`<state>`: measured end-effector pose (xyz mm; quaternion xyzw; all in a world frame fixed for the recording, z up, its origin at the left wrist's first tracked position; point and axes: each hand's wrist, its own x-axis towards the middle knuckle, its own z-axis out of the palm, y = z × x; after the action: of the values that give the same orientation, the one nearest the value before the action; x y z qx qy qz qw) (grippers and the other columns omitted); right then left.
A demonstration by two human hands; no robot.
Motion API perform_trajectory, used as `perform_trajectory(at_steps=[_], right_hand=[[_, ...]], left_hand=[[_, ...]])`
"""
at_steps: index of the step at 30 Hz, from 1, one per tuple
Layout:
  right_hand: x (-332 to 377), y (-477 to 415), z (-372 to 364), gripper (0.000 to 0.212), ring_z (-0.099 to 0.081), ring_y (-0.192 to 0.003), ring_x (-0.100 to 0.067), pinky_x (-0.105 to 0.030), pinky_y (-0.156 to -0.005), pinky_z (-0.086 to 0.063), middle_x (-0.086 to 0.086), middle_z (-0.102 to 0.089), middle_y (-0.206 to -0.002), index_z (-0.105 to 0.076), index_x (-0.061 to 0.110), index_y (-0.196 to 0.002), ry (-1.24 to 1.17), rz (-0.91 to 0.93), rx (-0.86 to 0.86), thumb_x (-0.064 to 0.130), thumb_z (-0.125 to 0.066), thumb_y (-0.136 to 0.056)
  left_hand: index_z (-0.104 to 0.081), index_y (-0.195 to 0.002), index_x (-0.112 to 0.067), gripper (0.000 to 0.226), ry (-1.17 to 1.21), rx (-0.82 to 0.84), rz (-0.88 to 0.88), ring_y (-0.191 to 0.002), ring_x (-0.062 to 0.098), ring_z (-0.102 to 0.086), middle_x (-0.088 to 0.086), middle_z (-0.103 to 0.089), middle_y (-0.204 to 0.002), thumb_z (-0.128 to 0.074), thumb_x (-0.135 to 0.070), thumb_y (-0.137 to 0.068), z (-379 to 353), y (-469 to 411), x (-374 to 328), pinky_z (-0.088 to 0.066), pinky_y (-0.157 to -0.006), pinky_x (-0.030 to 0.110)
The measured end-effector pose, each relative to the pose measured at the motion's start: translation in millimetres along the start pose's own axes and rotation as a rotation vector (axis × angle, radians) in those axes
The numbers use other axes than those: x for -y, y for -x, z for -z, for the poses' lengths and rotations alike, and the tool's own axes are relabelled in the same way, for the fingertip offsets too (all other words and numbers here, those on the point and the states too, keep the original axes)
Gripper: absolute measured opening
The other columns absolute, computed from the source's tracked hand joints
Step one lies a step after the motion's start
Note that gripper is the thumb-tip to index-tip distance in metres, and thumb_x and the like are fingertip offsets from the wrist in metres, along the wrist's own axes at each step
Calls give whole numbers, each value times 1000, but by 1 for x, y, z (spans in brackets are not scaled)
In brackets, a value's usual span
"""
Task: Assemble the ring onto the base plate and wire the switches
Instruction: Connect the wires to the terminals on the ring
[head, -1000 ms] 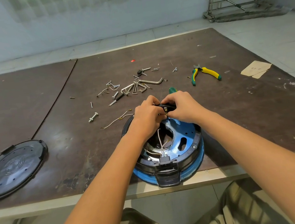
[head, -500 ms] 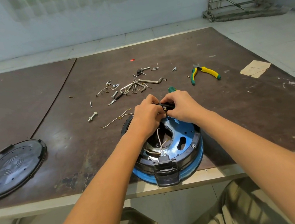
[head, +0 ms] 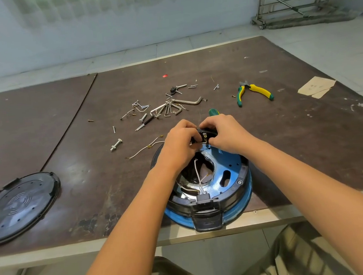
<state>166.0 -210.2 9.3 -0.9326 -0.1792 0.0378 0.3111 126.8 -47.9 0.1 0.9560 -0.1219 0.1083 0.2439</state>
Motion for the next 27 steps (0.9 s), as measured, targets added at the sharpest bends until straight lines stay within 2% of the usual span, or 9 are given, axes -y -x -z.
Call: perform_trajectory(at_steps=[6, 10, 14, 18, 20, 23, 25, 27], right_hand=[[-3, -1, 0, 56, -60, -121, -17, -41, -105, -50, 0, -66, -130, -61, 22, -134, -28, 1, -12, 7, -75, -83], [-4, -3, -1, 51, -62, -116, -16, -41, -102, -52, 1, -68, -124, -64, 24, -130, -21, 8, -20, 8, -74, -82], [-4, -3, -1, 50, -62, -113, -15, -40, -102, -52, 2, -68, -123, -64, 26, -129, -21, 2, -10, 8, -71, -83], [0, 1, -1, 43, -61, -114, -17, -46, -101, -51, 2, -67, -123, -62, 26, -130, 1, 29, -3, 17, -65, -88], [4, 3, -1, 42, -60, -114, -18, -49, -100, -50, 2, -66, -123, -61, 26, -131, 29, 61, 7, 23, -64, -90], [6, 5, -1, 42, -59, -111, -17, -52, -97, -49, 8, -65, -120, -58, 30, -130, 102, 83, 33, 36, -68, -89], [5, 5, -2, 43, -59, -108, -16, -52, -94, -51, 9, -65, -117, -58, 31, -128, 139, 89, 31, 41, -71, -89], [5, 4, -3, 44, -59, -107, -15, -50, -93, -52, 9, -65, -117, -58, 30, -127, 143, 88, 18, 41, -73, -88]], left_hand=[[-59, -97, -20, 37, 112, -74, 74, -97, 15, -56, -2, -53, -114, -83, -6, -73, 1, 0, 0, -49, -85, 26], [-56, -99, -23, 38, 109, -73, 131, -98, 15, -56, -3, -52, -113, -83, -11, -74, 0, 0, 2, -51, -87, 30], [-58, -108, -24, 39, -22, -86, 126, -101, 17, -58, -3, -55, -114, -81, -25, -77, -2, 1, 2, -49, -94, 41], [-54, -121, -25, 46, -35, -34, 170, -108, 18, -58, -2, -55, -121, -78, -30, -81, 0, 1, 7, -49, -96, 42], [-53, -125, -25, 44, 21, -34, 240, -112, 18, -58, -3, -56, -124, -72, -30, -86, 7, 4, 12, -50, -95, 42], [-58, -116, -31, 20, -1, -217, 432, -106, 23, -61, -4, -64, -119, -50, -31, -98, 23, 12, 31, -52, -88, 44], [-59, -115, -32, 29, 0, -280, 573, -105, 27, -62, -2, -66, -119, -43, -17, -96, 30, 21, 51, -52, -88, 45], [-58, -122, -28, 39, -52, -199, 639, -112, 27, -59, 1, -62, -126, -46, -7, -91, 33, 28, 71, -50, -92, 45]])
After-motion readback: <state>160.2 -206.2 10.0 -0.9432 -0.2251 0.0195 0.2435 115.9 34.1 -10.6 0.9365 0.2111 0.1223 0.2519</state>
